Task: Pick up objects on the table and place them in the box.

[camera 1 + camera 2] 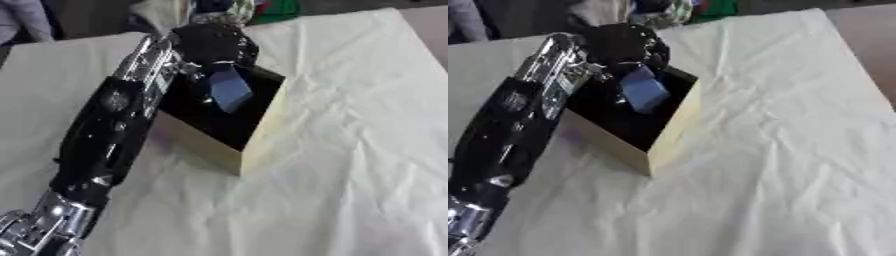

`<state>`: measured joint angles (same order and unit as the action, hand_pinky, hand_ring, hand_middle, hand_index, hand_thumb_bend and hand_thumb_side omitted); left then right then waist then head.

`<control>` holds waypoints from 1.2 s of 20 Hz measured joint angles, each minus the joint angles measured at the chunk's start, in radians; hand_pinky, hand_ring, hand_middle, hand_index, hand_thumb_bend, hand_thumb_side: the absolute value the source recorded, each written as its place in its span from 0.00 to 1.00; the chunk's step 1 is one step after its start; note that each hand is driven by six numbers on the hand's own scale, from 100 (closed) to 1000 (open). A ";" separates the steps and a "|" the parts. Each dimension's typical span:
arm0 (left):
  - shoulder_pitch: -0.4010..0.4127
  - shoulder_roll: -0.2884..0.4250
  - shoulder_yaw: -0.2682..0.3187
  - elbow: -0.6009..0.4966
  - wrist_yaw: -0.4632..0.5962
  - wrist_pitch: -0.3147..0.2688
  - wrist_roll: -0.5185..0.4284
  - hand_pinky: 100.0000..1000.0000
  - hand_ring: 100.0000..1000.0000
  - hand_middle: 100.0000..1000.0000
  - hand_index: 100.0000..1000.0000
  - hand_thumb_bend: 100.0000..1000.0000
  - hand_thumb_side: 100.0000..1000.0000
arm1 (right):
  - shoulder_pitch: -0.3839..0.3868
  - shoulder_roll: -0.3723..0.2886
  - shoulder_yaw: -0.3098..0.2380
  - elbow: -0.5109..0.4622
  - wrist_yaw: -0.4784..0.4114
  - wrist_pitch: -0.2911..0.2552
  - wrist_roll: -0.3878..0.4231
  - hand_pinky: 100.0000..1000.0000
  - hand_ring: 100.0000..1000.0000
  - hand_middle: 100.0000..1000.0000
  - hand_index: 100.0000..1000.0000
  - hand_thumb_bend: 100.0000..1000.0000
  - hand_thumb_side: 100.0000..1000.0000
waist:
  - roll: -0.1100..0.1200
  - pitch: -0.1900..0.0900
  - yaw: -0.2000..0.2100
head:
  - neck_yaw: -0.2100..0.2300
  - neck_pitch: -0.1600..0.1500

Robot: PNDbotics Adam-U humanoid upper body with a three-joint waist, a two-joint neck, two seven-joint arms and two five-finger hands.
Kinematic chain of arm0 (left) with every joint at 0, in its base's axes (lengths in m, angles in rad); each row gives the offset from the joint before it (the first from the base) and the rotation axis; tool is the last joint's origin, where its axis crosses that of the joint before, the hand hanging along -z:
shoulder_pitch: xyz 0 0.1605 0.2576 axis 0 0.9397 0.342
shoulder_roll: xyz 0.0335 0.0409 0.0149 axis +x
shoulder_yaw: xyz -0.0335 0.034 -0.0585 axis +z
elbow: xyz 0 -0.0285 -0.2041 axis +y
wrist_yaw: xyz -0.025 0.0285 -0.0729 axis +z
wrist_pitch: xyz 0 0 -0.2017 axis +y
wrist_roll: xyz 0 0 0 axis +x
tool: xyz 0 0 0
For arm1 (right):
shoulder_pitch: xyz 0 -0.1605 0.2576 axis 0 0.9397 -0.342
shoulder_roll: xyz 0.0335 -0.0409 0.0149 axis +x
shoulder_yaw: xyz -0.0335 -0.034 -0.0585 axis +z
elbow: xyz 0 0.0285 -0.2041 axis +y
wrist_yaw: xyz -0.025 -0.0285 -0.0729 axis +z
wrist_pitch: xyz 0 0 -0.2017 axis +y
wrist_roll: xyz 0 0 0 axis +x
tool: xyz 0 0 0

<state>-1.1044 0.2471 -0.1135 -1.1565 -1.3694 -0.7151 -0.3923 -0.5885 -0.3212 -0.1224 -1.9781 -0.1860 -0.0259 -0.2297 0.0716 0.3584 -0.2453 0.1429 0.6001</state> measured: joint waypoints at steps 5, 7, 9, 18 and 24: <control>0.009 0.001 0.000 -0.015 -0.041 0.034 -0.034 0.91 0.88 0.80 0.91 1.00 0.26 | 0.000 0.000 0.000 0.000 0.000 0.000 -0.001 0.60 0.53 0.48 0.66 0.00 0.46 | 0.000 0.000 0.001 | -0.004 0.000; 0.013 0.002 0.000 -0.029 -0.064 0.040 -0.040 0.92 0.88 0.81 0.92 1.00 0.26 | 0.000 0.000 0.000 0.000 0.000 -0.001 -0.001 0.61 0.53 0.48 0.66 0.00 0.46 | 0.000 0.000 0.001 | -0.004 0.000; 0.014 0.007 0.000 -0.040 -0.088 0.040 -0.040 0.92 0.88 0.81 0.91 1.00 0.25 | 0.001 0.000 0.000 -0.001 0.000 -0.001 -0.001 0.61 0.53 0.48 0.66 0.00 0.46 | 0.000 0.000 0.002 | -0.004 0.000; 0.007 0.010 0.019 -0.078 -0.137 0.040 0.013 0.85 0.80 0.74 0.86 0.71 0.00 | 0.008 0.000 -0.001 -0.002 0.000 -0.005 -0.006 0.61 0.53 0.48 0.66 0.00 0.46 | 0.000 -0.001 0.018 | -0.009 -0.002; 0.000 0.010 0.159 -0.220 -0.059 0.123 0.102 0.76 0.69 0.66 0.80 0.46 0.00 | 0.009 0.000 -0.007 -0.002 0.000 -0.009 -0.017 0.61 0.53 0.48 0.66 0.00 0.46 | 0.000 -0.003 0.031 | -0.029 -0.005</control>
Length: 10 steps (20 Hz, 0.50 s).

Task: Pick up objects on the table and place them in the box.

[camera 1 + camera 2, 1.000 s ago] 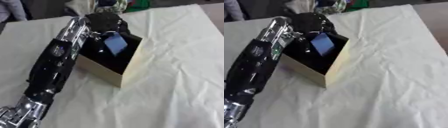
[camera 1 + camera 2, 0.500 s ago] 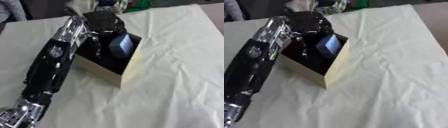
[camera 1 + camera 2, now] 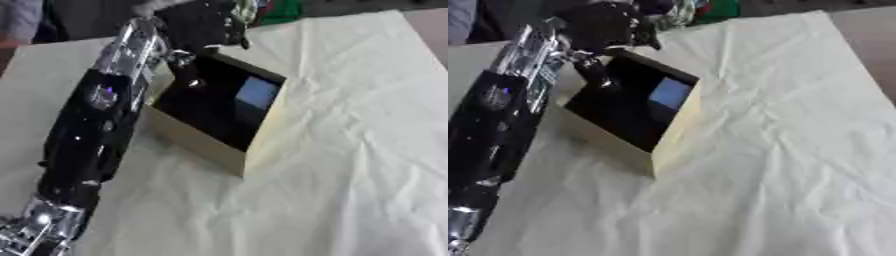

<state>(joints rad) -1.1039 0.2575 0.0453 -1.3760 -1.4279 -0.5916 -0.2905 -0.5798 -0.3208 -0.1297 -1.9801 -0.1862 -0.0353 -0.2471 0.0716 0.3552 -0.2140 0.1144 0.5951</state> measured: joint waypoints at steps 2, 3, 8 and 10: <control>0.021 0.005 0.053 -0.054 0.032 0.033 0.033 0.73 0.65 0.65 0.79 0.41 0.00 | 0.000 0.000 -0.002 0.000 0.000 -0.001 -0.001 0.61 0.53 0.48 0.66 0.00 0.45 | 0.000 -0.001 0.006 | -0.007 0.000; 0.036 0.010 0.080 -0.081 0.048 0.049 0.049 0.71 0.64 0.64 0.78 0.39 0.00 | 0.000 0.000 -0.004 0.000 0.001 -0.002 -0.003 0.61 0.53 0.48 0.66 0.00 0.45 | 0.000 -0.001 0.011 | -0.012 0.000; 0.135 0.026 0.209 -0.209 0.128 0.128 0.128 0.69 0.61 0.63 0.77 0.29 0.00 | 0.000 -0.004 -0.012 -0.002 0.005 -0.007 -0.012 0.61 0.53 0.48 0.66 0.00 0.45 | -0.001 -0.001 0.044 | -0.045 0.001; 0.184 0.026 0.253 -0.258 0.158 0.159 0.159 0.68 0.61 0.63 0.77 0.28 0.00 | 0.001 -0.009 -0.014 -0.002 0.009 -0.008 -0.018 0.61 0.53 0.48 0.66 0.00 0.45 | -0.001 -0.001 0.055 | -0.058 0.001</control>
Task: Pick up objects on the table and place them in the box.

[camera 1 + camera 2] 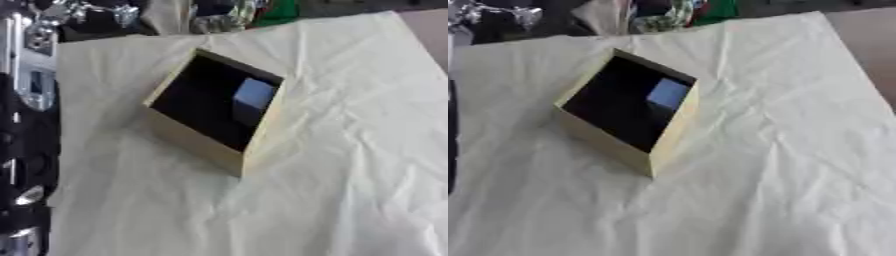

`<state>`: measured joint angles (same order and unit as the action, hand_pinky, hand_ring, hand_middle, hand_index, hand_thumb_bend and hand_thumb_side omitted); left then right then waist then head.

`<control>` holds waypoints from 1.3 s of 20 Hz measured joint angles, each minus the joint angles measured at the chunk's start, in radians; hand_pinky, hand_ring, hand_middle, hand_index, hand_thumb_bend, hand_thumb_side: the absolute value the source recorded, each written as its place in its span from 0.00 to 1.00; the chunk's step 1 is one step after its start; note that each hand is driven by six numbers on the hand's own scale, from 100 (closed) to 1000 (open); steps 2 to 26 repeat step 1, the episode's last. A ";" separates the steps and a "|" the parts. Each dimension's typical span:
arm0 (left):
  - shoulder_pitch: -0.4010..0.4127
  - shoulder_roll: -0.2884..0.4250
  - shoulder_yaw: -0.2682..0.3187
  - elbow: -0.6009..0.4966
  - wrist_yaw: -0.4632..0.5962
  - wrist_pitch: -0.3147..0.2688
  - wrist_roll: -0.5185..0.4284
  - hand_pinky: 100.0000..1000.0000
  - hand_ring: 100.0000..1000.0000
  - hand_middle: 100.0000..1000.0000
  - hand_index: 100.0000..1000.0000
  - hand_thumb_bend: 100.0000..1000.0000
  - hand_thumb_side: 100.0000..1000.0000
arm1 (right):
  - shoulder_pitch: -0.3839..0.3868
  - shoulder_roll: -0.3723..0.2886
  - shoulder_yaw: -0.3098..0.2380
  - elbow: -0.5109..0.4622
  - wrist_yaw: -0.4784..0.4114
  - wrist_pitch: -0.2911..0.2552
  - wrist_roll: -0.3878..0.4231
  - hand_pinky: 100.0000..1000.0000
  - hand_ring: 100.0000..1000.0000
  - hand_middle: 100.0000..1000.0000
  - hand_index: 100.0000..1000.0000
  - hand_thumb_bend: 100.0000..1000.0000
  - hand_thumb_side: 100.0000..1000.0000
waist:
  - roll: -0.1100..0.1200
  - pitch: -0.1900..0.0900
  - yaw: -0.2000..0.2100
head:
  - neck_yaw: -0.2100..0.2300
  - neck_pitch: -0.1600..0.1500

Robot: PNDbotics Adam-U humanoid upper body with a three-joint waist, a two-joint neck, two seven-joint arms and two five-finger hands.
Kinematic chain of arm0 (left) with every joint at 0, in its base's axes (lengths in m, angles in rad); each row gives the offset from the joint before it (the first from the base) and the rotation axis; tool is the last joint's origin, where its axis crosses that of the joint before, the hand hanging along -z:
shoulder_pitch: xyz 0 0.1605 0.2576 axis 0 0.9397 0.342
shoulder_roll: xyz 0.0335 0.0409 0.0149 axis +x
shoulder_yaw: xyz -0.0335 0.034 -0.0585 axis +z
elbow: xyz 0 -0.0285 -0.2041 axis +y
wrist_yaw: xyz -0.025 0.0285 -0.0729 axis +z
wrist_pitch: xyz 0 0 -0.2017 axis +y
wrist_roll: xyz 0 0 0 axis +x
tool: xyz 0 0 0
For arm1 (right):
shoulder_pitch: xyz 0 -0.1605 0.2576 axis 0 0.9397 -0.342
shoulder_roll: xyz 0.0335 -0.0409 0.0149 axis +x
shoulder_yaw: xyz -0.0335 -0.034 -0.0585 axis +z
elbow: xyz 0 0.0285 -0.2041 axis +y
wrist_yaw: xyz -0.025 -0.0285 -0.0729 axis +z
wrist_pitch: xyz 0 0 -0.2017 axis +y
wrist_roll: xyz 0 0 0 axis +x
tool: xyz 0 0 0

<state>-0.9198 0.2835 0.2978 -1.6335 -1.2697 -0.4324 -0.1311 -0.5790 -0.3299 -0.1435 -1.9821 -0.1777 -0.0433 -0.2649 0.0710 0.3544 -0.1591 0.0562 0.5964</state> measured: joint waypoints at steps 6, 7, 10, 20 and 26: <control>0.025 0.001 0.019 -0.024 0.016 0.016 0.016 0.68 0.61 0.63 0.77 0.28 0.00 | 0.000 -0.001 -0.003 0.000 0.001 -0.001 -0.002 0.61 0.53 0.48 0.66 0.00 0.45 | 0.000 0.000 0.005 | -0.006 0.000; 0.025 0.001 0.019 -0.024 0.016 0.016 0.016 0.68 0.61 0.63 0.77 0.28 0.00 | 0.000 -0.001 -0.003 0.000 0.001 -0.001 -0.002 0.61 0.53 0.48 0.66 0.00 0.45 | 0.000 0.000 0.005 | -0.006 0.000; 0.025 0.001 0.019 -0.024 0.016 0.016 0.016 0.68 0.61 0.63 0.77 0.28 0.00 | 0.000 -0.001 -0.003 0.000 0.001 -0.001 -0.002 0.61 0.53 0.48 0.66 0.00 0.45 | 0.000 0.000 0.005 | -0.006 0.000; 0.025 0.001 0.019 -0.024 0.016 0.016 0.016 0.68 0.61 0.63 0.77 0.28 0.00 | 0.000 -0.001 -0.003 0.000 0.001 -0.001 -0.002 0.61 0.53 0.48 0.66 0.00 0.45 | 0.000 0.000 0.005 | -0.006 0.000; 0.025 0.001 0.019 -0.024 0.016 0.016 0.016 0.68 0.61 0.63 0.77 0.28 0.00 | 0.000 -0.001 -0.003 0.000 0.001 -0.001 -0.002 0.61 0.53 0.48 0.66 0.00 0.45 | 0.000 0.000 0.005 | -0.006 0.000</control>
